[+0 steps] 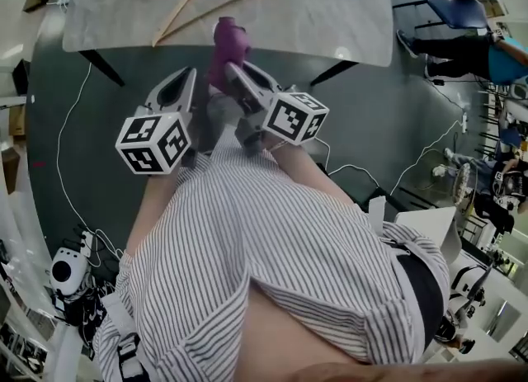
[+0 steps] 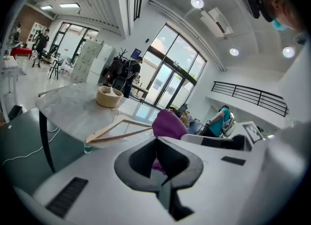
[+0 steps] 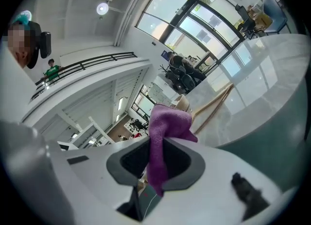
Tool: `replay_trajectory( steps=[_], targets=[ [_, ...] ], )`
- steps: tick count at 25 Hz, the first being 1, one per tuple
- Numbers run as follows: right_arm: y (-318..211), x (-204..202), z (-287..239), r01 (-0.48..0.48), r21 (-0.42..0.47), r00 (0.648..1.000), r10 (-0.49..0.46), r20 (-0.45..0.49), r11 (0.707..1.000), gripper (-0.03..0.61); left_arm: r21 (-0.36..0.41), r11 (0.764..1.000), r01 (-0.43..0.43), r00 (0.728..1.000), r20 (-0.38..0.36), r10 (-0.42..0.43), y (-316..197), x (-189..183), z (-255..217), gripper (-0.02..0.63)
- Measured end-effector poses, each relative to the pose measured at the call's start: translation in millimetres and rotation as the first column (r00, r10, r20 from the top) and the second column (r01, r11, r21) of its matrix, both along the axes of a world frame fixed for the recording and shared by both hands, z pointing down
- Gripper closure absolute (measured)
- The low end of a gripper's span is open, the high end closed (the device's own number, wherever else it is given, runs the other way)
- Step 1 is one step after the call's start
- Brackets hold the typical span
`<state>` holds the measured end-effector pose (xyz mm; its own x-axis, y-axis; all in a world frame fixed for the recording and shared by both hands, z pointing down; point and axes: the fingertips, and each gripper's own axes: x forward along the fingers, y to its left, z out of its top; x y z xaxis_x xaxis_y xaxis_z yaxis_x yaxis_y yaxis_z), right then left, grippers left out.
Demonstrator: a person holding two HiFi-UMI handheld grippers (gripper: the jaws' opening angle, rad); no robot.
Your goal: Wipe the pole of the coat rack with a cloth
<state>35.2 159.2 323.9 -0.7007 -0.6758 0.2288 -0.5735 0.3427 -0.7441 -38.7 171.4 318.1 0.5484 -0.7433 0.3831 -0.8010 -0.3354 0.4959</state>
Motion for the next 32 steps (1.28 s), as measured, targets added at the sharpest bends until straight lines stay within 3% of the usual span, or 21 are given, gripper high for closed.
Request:
replay_trajectory(
  steps=[18, 25, 32],
  targets=[
    [-172.0, -20.0, -24.3, 0.211, 0.037, 0.977, -0.210, -0.034, 0.977, 0.503, 0.041, 0.991, 0.127, 0.992, -0.014, -0.126, -165.6, -11.6, -24.3, 0.600],
    [-210.7, -16.9, -22.9, 0.264, 0.033, 0.963, -0.262, -0.057, 0.964, 0.503, 0.056, 0.983, 0.176, 0.984, -0.023, -0.175, -200.2, -13.5, -29.1, 0.600],
    [-219.4, -26.1, -11.3, 0.303, -0.002, 0.951, -0.303, -0.054, 0.953, 0.503, 0.000, 0.979, 0.205, 0.979, -0.003, -0.205, -200.8, -17.9, -14.1, 0.600]
  ],
)
